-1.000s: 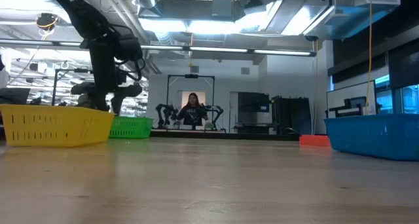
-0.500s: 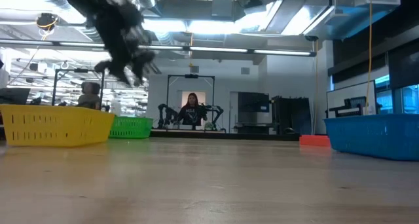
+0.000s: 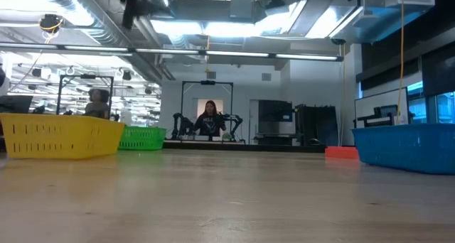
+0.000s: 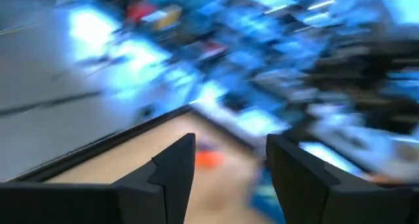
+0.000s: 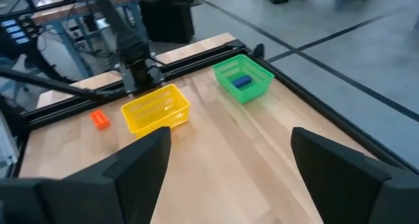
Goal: Sort & place blocks by color
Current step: Put the top violet block into the green bin
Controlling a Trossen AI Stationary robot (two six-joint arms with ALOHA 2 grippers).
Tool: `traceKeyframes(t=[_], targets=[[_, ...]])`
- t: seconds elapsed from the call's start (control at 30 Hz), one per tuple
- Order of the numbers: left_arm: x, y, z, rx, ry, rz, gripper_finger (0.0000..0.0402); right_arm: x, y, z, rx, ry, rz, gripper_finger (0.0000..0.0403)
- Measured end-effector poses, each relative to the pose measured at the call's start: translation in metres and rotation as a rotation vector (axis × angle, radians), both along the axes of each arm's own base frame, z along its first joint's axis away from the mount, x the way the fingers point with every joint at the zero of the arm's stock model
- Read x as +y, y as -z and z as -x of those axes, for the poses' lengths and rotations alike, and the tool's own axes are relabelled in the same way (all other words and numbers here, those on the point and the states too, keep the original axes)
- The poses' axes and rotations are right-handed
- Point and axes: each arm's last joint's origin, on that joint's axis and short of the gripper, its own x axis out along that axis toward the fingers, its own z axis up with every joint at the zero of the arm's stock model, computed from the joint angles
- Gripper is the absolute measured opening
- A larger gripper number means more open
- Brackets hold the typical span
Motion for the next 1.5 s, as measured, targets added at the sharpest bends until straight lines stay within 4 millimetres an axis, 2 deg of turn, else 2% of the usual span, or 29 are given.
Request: traceKeyframes(t=[0.13, 0.3, 0.6, 1.2, 1.5], targets=[[-0.033, 0.000, 0.004, -0.185, 0.183, -0.089, 0.0178, -0.002, -0.001, -0.001, 0.004, -0.043, 0.003, 0.0318], [-0.046, -0.001, 0.005, -0.219, 0.243, -0.176, 0.0178, -0.004, -0.001, -0.003, 0.001, -0.100, -0.008, 0.0318], [-0.048, -0.001, 0.005, -0.182, 0.233, -0.290, 0.0178, -0.003, -0.003, -0.004, -0.012, -0.143, -0.028, 0.0318], [-0.049, -0.001, 0.005, -0.187, 0.294, -0.302, 0.0178, -0.003, -0.006, -0.005, -0.056, -0.126, -0.056, 0.0318], [-0.050, -0.002, 0.005, -0.193, 0.312, -0.304, 0.0178, -0.013, -0.003, -0.005, -0.047, -0.012, -0.093, 0.0318]])
